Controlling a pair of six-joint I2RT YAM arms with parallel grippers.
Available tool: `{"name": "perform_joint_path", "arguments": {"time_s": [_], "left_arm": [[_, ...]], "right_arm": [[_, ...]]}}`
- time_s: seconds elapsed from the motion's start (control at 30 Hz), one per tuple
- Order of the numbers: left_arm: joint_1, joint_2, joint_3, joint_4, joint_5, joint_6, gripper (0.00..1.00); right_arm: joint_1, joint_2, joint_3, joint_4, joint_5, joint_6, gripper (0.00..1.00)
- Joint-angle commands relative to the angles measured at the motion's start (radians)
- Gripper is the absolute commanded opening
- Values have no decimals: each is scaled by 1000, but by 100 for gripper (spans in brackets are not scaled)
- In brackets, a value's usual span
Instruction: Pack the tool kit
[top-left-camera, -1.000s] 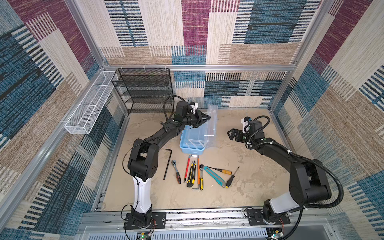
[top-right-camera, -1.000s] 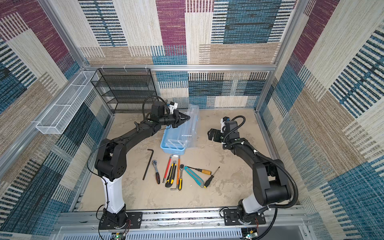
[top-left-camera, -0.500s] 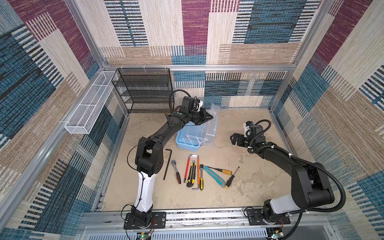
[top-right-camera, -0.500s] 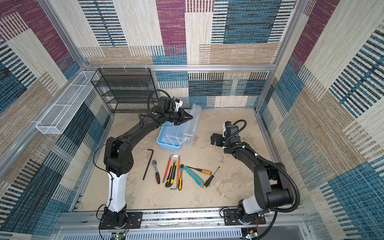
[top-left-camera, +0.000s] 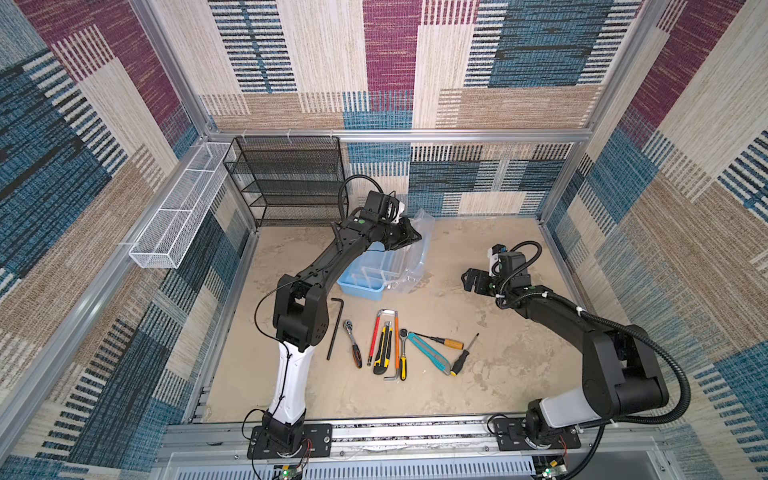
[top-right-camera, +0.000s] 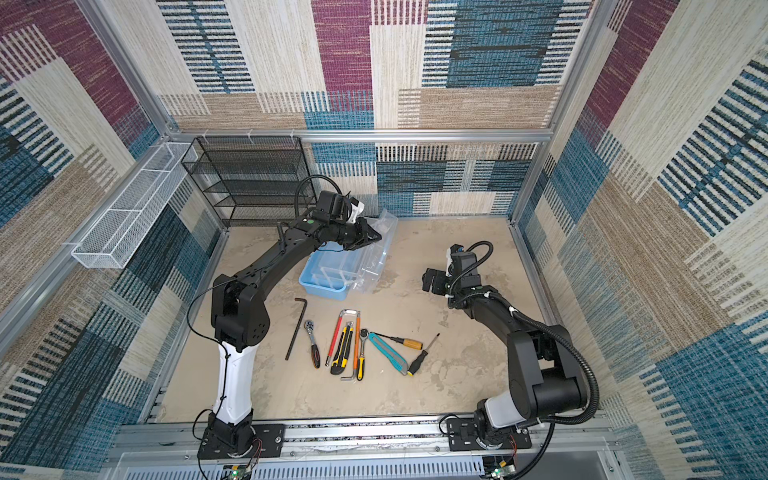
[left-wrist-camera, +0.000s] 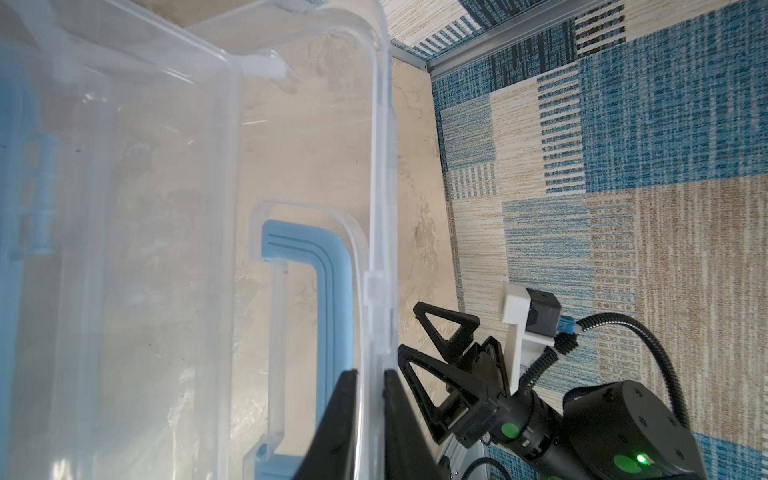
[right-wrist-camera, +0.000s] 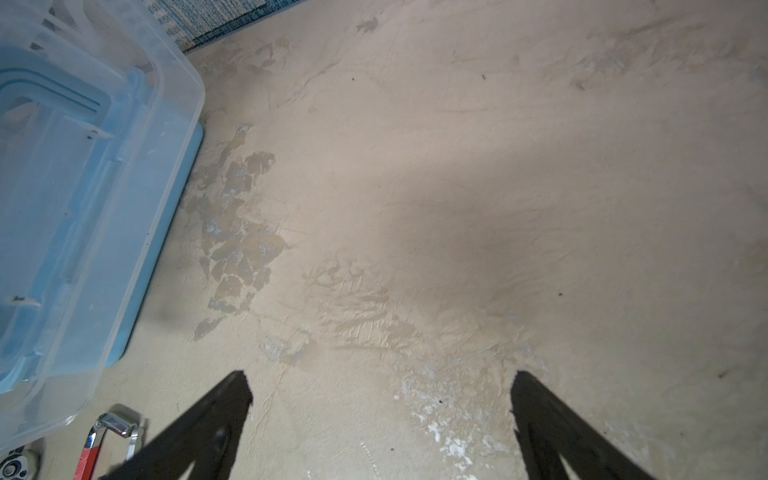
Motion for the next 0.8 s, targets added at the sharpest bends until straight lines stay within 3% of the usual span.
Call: {"name": "perform_joint_path", "arguments": {"time_s": [0.0, 0.27, 0.53, 0.77], "left_arm": [[-7, 15, 15, -57, -32, 54, 20], [-21, 34, 59, -103, -43, 76, 52], [-21, 0, 70, -105, -40, 94, 62], [18, -105, -75, -95, -81, 143, 69]], "right_arm": [[-1, 4, -8, 19, 14, -12, 100], [-1, 22, -15, 25, 20, -19, 100], [-2, 27, -13, 19, 3, -20, 100], [-2, 23, -19, 33, -50, -4, 100]]}}
